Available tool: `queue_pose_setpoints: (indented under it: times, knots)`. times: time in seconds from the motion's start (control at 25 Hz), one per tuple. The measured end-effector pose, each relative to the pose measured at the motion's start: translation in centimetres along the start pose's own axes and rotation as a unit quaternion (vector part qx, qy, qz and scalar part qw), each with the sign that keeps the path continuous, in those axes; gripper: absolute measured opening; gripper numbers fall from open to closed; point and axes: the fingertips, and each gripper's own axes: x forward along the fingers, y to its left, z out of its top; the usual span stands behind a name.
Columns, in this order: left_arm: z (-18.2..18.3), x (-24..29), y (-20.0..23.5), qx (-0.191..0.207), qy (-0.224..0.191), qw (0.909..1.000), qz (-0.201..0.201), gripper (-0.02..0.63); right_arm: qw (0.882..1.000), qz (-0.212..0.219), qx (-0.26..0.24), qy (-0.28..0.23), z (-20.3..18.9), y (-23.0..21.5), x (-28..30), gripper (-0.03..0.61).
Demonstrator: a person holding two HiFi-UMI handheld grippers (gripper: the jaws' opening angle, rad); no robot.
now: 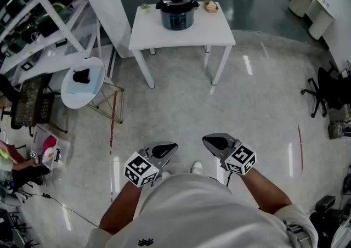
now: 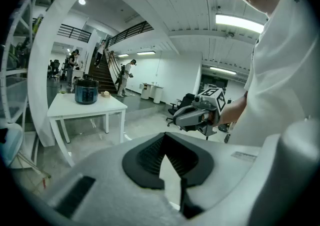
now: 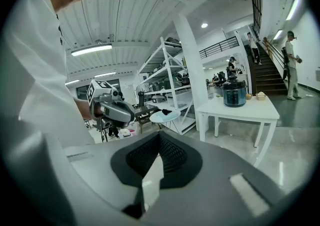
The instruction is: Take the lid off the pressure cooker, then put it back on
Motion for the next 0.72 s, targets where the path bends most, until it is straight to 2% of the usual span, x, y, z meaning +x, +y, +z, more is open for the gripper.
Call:
queue_pose_setpoints:
  times: [0.24,0.52,0.68,0.72]
  knots:
    - [0.9,3.0,0.2,0.007,0.000,1.0000,0.004,0.006,1.000,0.002,-0.001,0.000,-0.8,-2.7,-1.6,0.011]
    - [1.6,6.6,0.4,0.009,0.005,0.9999,0.008,0.006,1.000,0.029,0.001,0.008,-1.7,-5.3,-3.1,0.012]
    - [1.9,8.1,1.0,0.007,-0.001,1.0000,0.006,0.006,1.000,0.026,0.007,-0.007,-2.0,-7.1,-3.5,0.014]
    - [2.2,8.2,1.4,0.006,-0.004,1.0000,0.004,0.023,0.999,0.028,0.011,-0.011,-1.8,-7.5,-3.4,0.034]
